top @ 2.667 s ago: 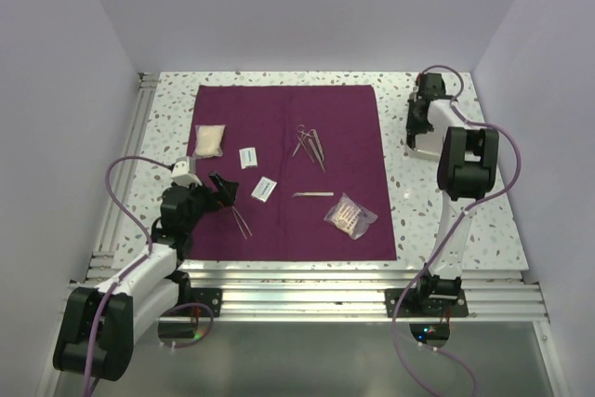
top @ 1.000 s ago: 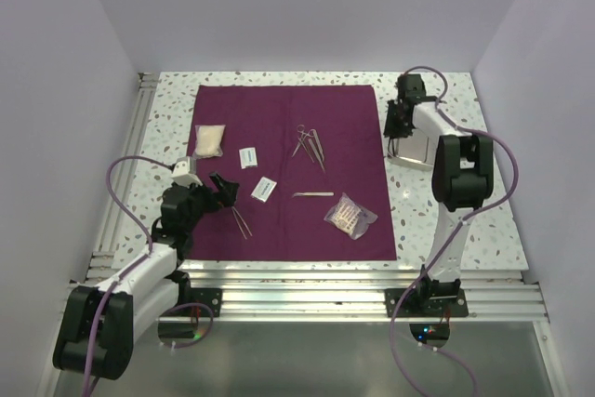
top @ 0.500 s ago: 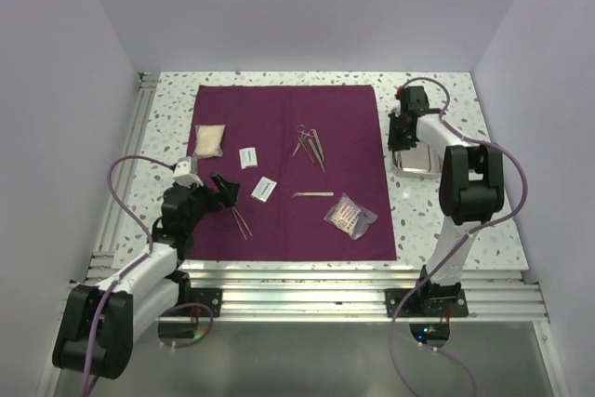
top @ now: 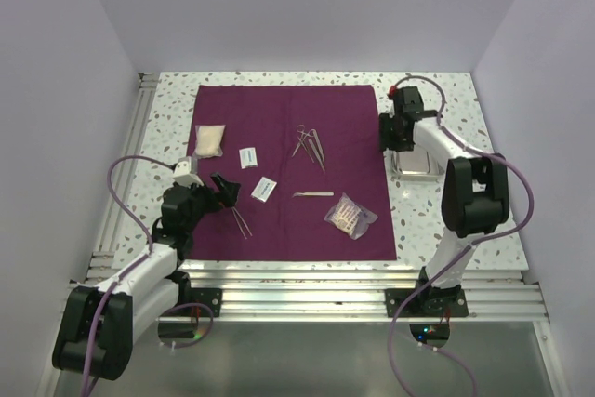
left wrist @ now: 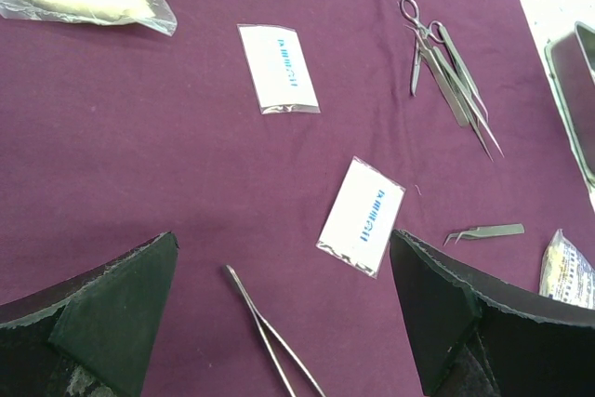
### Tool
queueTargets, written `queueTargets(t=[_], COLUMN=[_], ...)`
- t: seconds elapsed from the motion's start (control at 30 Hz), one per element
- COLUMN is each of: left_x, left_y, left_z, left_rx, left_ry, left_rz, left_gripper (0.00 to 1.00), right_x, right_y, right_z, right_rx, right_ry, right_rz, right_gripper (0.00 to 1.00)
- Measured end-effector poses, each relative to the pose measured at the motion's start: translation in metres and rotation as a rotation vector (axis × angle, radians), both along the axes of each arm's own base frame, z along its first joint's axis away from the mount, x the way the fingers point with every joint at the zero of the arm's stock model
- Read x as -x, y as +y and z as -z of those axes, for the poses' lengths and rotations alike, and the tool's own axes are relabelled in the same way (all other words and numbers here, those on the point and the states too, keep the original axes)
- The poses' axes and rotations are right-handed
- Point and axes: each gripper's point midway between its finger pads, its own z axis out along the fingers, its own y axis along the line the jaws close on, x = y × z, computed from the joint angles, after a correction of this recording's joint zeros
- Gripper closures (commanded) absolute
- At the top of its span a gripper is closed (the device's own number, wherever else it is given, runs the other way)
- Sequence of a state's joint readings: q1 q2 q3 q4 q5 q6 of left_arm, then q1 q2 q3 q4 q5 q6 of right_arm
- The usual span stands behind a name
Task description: Prepare the surgical pack
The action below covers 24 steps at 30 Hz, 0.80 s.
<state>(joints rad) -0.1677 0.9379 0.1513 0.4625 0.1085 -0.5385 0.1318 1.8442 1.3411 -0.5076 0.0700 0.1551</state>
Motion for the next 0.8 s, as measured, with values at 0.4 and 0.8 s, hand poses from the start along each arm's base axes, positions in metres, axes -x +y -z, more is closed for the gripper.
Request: queueTargets(t=[0.4, 0.8], left_x=[-0.003, -0.003], left_y=[-0.001, -0.002], left_z=[-0.008, -0.012], left_rx=[-0.005, -0.003], left_ry=[-0.018, -0.028], left_rz=[0.006, 0.007], left_gripper=[0.00, 0.00], right_x=[0.029, 0.095], right_y=[0.126, 0.201], right_z=[-0.055, -0.013], right_rx=[0.000, -0.028], right_ry=[-0.171, -0.126], right_rz=[-0.429, -0.914], right_gripper=[0.46, 0.33])
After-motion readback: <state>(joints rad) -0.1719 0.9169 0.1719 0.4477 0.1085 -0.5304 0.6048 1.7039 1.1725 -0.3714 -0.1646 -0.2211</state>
